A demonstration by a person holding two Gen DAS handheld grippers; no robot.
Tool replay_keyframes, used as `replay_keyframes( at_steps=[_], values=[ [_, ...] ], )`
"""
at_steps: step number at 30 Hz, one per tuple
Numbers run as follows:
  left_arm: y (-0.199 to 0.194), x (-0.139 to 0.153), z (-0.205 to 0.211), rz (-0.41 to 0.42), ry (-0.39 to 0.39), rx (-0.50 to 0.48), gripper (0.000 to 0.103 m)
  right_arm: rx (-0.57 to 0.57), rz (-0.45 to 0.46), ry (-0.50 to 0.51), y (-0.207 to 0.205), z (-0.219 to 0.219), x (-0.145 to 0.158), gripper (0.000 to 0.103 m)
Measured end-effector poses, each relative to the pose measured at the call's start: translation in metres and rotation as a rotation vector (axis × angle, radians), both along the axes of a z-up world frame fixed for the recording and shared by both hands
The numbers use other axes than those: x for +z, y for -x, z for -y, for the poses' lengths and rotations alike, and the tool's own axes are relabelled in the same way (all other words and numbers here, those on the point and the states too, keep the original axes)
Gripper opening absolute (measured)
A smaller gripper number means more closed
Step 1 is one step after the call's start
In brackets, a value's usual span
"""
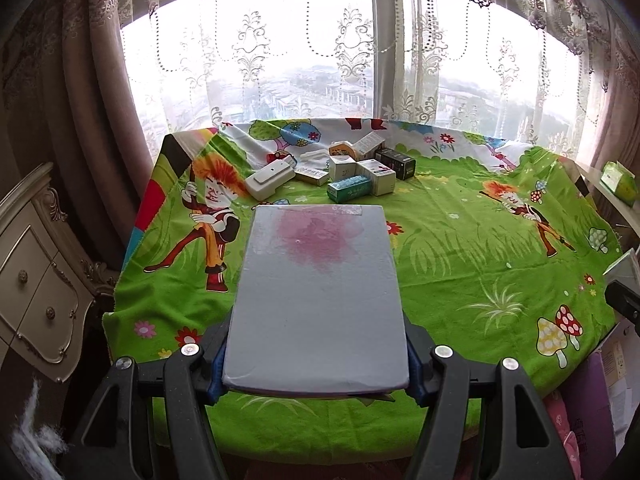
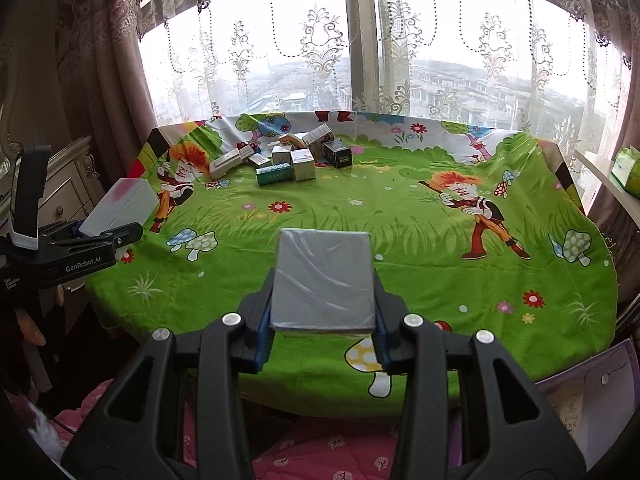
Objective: Organize rigid objects
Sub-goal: 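Carry both held boxes toward the purple-rimmed storage box, then lower both boxes into the storage box and open both tools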
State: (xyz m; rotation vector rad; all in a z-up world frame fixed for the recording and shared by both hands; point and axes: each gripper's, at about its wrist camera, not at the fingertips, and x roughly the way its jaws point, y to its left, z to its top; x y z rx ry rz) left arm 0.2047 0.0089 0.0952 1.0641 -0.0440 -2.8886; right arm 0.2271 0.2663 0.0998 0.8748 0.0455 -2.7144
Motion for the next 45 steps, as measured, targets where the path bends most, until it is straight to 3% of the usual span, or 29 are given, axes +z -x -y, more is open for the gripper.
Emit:
replay_keyframes(
  at_steps=[15, 27, 37, 45],
  values=[
    [-0.037, 0.030, -0.106, -0.059, 0.056, -0.285, 0.066, -0.176, -0.055, -0.060, -0.074, -0.104, 0.018, 0.044],
    [-0.072, 0.051, -0.224, -0.096, 0.154, -0.609, 0.066, -0.358, -0.075, -0.128, -0.120, -0.189, 0.026, 0.044],
    [-0.102, 0.036, -0.321, -0.030, 0.188, -0.887, 0.066, -0.468, -0.054, -0.168, -0.143, -0.231, 0.016, 0.044],
    [-0.113, 0.013, -0.355, 0.049, 0.135, -1.019, 0.066, -0.417, 0.063, -0.191, -0.150, -0.235, -0.008, 0.044]
  ],
)
